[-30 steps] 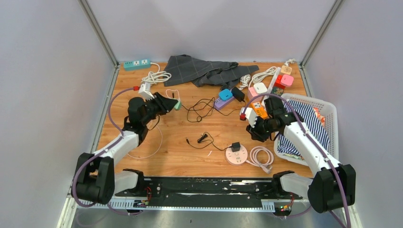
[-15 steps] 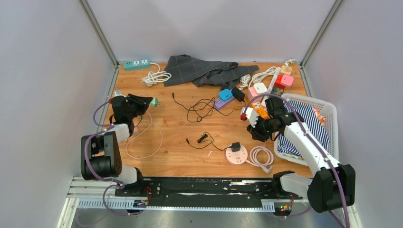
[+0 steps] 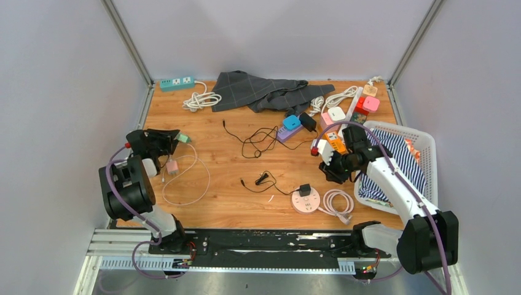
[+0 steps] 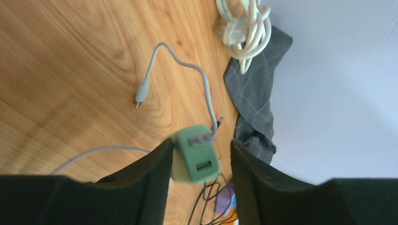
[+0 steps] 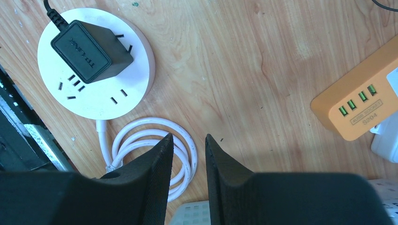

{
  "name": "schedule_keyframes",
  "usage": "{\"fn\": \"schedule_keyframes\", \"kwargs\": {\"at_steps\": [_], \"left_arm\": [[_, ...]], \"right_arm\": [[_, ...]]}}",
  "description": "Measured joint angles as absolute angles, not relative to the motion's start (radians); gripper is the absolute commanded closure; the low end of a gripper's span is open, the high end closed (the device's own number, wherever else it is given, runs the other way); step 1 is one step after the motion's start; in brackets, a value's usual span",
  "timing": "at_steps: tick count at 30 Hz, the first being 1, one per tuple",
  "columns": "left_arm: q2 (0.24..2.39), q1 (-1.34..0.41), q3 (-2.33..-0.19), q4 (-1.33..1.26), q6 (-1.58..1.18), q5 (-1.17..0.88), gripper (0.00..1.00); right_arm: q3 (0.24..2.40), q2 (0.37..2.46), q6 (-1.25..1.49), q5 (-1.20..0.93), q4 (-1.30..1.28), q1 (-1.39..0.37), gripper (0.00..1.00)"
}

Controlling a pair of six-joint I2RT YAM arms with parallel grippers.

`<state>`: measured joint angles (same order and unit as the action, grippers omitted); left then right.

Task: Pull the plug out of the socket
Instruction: Place the plug at the center of the board.

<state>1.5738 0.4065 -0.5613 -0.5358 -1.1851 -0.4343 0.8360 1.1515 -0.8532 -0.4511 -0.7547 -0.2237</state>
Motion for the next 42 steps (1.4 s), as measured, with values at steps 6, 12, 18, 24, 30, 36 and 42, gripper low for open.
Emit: {"fn": "schedule_keyframes", "kwargs": {"at_steps": [6, 12, 18, 24, 30, 36, 42], "left_arm": [[1.579, 0.430, -0.567, -0.537, -1.198, -0.460, 0.36], [1.561, 0.435, -0.566, -0.534, -1.208, -0.480, 0.34], [1.451, 0.438, -0.564, -0.537, -1.207, -0.517, 0.34], [1.341, 0.392, -0.568, -0.537, -1.151, -0.598, 0.33], [1.279, 0.262, -0.615, -0.537, -1.070, -0.698, 0.33], [1.198, 0.105, -0.640, -0.536, -0.991, -0.742, 0.33], [1.102, -0.187, -0.655, -0.534, -0.882, -0.748, 0.33]], "right_arm": [[0.831, 1.157, -0.853, -0.451, -0.754, -0.224, 0.66], [0.831, 1.157, -0.853, -0.451, -0.753, -0.224, 0.66], [0.830, 1.157, -0.854, -0.452, -0.752, -0.224, 0.66], [0.822, 1.157, -0.861, -0.465, -0.752, -0.224, 0.66], [0.821, 1.156, -0.870, -0.483, -0.753, -0.223, 0.66], [0.820, 1.157, -0.884, -0.513, -0.757, -0.223, 0.66], [0.820, 1.163, -0.890, -0.540, -0.766, -0.223, 0.66]]}}
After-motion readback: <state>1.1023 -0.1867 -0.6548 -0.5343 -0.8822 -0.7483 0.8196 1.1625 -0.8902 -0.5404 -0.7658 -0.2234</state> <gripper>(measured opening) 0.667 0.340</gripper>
